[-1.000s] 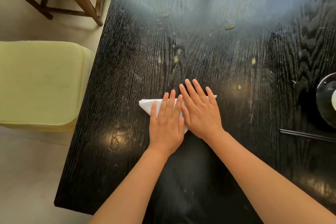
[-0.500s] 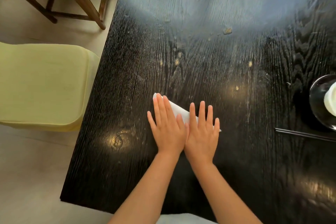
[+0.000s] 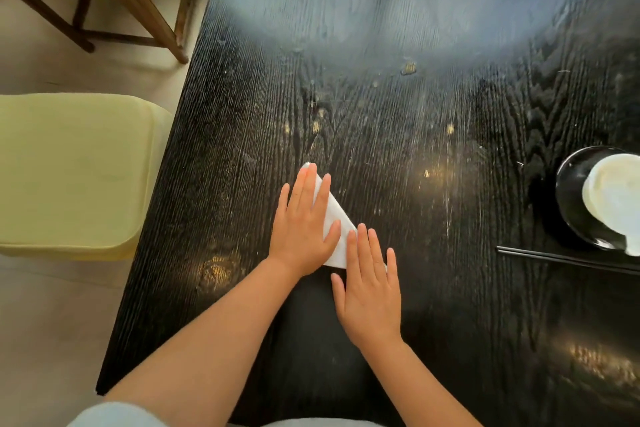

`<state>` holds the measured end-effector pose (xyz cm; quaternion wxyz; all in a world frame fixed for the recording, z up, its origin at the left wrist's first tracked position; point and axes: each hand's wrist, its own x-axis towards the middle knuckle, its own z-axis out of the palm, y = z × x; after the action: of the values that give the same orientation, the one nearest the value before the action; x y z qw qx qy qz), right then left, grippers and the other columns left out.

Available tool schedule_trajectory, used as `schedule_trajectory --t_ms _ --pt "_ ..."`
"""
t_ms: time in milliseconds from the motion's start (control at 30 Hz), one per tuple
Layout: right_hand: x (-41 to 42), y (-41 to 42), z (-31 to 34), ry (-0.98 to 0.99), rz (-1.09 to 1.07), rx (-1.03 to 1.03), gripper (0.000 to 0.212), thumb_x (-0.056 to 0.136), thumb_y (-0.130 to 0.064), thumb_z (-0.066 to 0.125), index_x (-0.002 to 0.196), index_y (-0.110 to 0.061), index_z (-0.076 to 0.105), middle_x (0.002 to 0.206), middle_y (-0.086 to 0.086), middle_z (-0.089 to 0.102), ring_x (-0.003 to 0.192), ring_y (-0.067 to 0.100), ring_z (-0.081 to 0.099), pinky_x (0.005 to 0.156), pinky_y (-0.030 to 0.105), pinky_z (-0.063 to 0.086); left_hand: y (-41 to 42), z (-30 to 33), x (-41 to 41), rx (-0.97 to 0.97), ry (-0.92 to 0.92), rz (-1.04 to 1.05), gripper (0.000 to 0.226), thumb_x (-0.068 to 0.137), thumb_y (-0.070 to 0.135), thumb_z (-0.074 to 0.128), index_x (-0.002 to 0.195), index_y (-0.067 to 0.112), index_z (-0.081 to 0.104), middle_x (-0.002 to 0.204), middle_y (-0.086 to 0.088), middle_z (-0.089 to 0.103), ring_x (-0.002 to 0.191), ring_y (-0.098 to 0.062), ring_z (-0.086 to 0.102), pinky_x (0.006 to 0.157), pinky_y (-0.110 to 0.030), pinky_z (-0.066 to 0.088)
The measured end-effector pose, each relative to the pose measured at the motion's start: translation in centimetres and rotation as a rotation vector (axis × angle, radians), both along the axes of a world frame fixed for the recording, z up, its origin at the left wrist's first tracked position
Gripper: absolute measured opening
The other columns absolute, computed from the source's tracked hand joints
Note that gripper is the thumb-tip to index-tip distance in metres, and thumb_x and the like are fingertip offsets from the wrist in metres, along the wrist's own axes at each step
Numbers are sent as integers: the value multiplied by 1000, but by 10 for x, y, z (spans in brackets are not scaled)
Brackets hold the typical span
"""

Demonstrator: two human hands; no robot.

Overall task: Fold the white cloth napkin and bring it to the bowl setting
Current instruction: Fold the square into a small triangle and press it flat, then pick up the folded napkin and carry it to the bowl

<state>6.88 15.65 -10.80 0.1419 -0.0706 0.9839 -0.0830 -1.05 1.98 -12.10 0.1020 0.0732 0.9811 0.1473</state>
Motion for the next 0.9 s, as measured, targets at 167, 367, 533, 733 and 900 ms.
schedule_trajectory --t_ms 167,367,533,733,900 --pt "-1 -6 11 -33 -43 4 66 91 -41 28 147 -7 18 154 12 18 144 24 7 114 43 9 -4 17 9 119 -30 168 75 89 42 42 148 6 12 156 -13 15 144 -24 12 113 -40 18" --pt "4 -23 20 -68 -159 -58 65 92 -38 37 146 -6 21 153 16 25 141 26 14 110 45 19 -1 47 43 181 -75 533 26 92 21 50 116 12 55 110 -4 57 97 -16 54 71 -27 49" --pt "-3 -22 31 -185 -163 -108 66 98 -39 30 149 -11 -3 158 9 -6 144 21 -11 113 39 -4 -17 56 30 570 -413 766 9 86 15 57 81 10 63 75 -2 59 70 -15 55 63 -25 43" --pt "-22 -20 53 -285 -264 -280 55 99 -35 26 149 -17 9 158 6 4 145 21 1 115 46 10 -14 81 23 615 -300 642 11 84 13 58 94 12 62 86 1 62 77 -8 58 59 -16 40" --pt "-63 -2 85 44 -142 -424 67 94 -15 47 149 -25 11 157 10 7 144 25 5 112 48 19 -15 105 16 556 -188 484 6 84 14 58 88 13 63 79 2 62 72 -8 58 55 -14 40"
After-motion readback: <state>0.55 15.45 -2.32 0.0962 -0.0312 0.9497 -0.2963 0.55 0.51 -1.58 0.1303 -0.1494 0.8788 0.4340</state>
